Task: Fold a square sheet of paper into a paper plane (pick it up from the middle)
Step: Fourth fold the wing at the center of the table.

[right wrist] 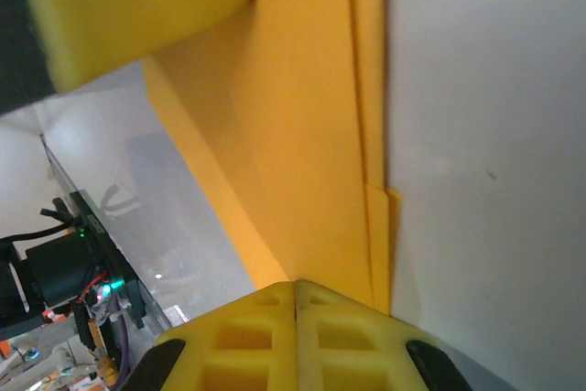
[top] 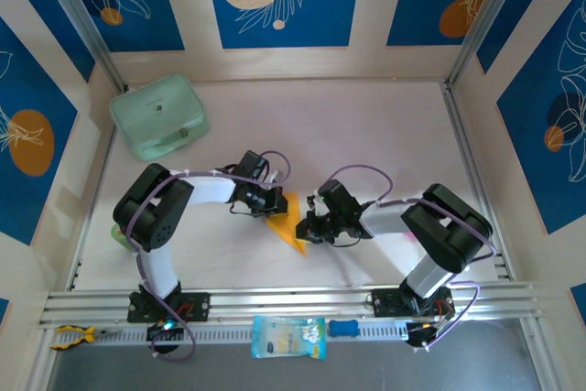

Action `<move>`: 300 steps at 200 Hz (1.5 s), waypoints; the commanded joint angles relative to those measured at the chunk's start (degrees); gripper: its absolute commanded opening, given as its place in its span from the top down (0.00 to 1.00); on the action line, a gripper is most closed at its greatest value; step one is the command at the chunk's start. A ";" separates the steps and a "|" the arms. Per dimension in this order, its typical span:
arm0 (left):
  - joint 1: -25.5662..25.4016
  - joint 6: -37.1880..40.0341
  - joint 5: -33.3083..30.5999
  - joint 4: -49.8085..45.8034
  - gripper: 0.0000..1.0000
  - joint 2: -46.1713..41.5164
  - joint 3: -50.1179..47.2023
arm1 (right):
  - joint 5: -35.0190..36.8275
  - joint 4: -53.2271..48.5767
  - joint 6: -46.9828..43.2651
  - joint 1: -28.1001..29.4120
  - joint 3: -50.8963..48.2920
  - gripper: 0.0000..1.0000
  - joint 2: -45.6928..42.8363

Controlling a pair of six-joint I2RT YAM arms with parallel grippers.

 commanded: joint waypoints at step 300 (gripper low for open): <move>0.93 0.12 -2.61 -1.03 0.97 3.26 -2.46 | 1.13 -5.65 2.39 1.92 7.60 1.00 7.55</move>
